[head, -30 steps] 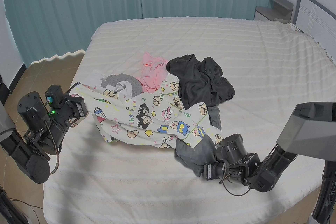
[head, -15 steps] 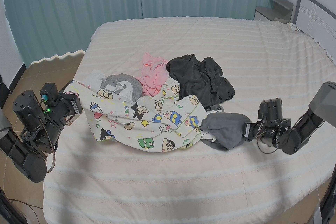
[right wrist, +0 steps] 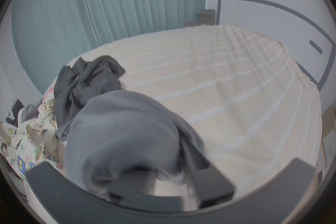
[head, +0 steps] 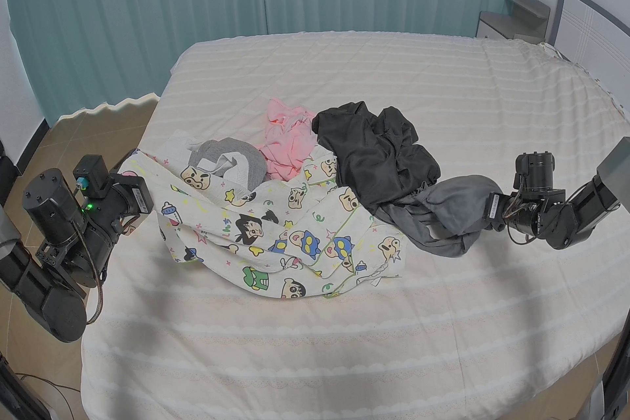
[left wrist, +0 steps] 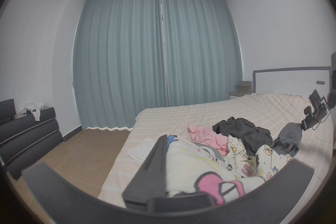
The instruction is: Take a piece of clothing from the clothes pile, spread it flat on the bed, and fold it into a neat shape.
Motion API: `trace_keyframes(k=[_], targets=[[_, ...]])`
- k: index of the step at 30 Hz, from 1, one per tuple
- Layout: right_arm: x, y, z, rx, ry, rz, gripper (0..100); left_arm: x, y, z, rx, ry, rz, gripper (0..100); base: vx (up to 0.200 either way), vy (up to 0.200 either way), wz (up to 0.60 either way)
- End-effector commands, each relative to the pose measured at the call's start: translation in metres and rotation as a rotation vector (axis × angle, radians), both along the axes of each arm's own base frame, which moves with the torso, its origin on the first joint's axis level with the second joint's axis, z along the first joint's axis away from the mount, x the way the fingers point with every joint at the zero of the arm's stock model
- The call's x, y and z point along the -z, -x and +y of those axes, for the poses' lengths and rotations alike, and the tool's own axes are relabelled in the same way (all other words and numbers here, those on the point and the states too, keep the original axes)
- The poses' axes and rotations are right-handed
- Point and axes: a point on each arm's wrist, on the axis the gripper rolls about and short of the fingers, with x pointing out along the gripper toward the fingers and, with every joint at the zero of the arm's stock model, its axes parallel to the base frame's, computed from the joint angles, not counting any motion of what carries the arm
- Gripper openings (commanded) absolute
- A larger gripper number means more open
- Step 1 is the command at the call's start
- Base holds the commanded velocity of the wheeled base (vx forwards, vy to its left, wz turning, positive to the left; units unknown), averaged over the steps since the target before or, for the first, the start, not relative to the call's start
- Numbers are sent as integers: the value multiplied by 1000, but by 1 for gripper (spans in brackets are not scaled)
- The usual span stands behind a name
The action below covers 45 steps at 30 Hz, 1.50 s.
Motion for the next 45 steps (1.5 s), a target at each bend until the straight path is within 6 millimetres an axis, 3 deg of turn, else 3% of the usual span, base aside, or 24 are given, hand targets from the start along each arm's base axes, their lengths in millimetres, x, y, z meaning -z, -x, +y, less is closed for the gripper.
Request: trace_keyframes(k=[1, 5, 12, 17, 21, 23, 26, 27, 28, 29, 34, 38, 39, 45], targets=[[17, 11, 16, -57, -23, 74, 100, -1, 0, -1, 3, 0, -6, 0, 0, 0, 0], [0, 22, 24, -122, -126, 50, 100, -1, 0, -1, 3, 0, -6, 0, 0, 0, 0], [-69, 80, 23, -190, -392, 157, 100, 1, 0, -2, 4, -1, -2, 0, 0, 0, 0], [-90, 93, 12, -156, -435, 196, 100, 3, 2, -2, 6, -4, 8, 0, 0, 0, 0], [-102, 114, 15, -264, -508, 228, 100, 4, 3, -2, 6, -4, 15, 0, 0, 0, 0], [-102, 120, 24, -318, -526, 244, 100, 5, 3, -1, 8, -2, 18, 0, 0, 0, 0], [-92, 123, 67, -408, -614, 295, 100, 6, 4, -1, 8, 0, 24, 0, 0, 0, 0], [-92, 123, 67, -408, -614, 295, 100, 6, 4, -1, 8, 0, 24, 0, 0, 0, 0], [-87, 120, 94, -432, -706, 298, 100, 6, 5, -1, 9, 2, 26, 0, 0, 0, 0], [-83, 119, 108, -443, -748, 302, 100, 6, 4, -1, 9, 2, 24, 0, 0, 0, 0], [-43, 106, 163, -491, -800, 347, 100, 5, 5, -1, 8, -1, 23, 0, 0, 0, 0], [-24, 98, 183, -487, -806, 343, 100, 5, 5, -1, 8, -2, 23, 0, 0, 0, 0], [-12, 94, 194, -475, -809, 341, 100, 5, 5, -1, 6, -2, 23, 0, 0, 0, 0], [16, 85, 208, -452, -790, 325, 100, 7, 4, 0, 5, -3, 29, 0, 0, 0, 0]])
